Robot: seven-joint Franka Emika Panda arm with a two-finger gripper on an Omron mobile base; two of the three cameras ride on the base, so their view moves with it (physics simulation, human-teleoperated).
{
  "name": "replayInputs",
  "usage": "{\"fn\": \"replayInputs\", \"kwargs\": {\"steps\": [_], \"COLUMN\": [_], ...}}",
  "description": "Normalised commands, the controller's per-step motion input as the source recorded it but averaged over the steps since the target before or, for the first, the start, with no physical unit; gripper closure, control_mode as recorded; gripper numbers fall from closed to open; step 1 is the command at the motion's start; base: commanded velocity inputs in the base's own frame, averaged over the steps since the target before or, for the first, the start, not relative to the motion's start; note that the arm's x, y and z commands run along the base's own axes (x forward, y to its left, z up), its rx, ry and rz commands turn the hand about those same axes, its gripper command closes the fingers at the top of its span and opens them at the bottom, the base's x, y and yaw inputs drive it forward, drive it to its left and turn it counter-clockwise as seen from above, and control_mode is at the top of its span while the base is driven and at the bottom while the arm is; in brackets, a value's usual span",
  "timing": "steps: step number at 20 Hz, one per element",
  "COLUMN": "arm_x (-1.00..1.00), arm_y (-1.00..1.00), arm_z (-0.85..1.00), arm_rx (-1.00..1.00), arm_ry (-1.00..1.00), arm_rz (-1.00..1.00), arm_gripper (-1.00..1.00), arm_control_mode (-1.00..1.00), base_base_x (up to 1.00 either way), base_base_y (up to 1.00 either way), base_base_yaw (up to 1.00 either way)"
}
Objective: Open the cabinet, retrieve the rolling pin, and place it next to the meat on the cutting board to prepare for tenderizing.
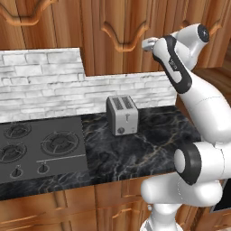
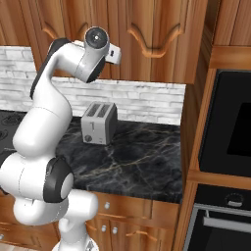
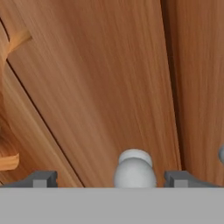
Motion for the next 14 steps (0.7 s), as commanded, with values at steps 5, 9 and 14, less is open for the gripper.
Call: {"fn": "replayInputs", "kwargs": {"steps": [5,9,14], "arm_x": [0.10,0.19,0.32], "arm_y": [-0.07,-0.14,-0.14], "arm_z": [-0.19,-0.10,-0.08], "arm_rx": [-0.05,-0.03,-0.01], "arm_ry": [0.00,0.00,0.02], "arm_rz": [0.05,0.06,0.03], "arm_gripper": [-1.00,-1.00,-1.00], "arm_control_mode": [-1.00,-1.00,-1.00], "base_base_x": [0.00,0.00,0.00], "base_base_y": [0.00,0.00,0.00], "base_base_yaw": [0.00,0.00,0.00]}}
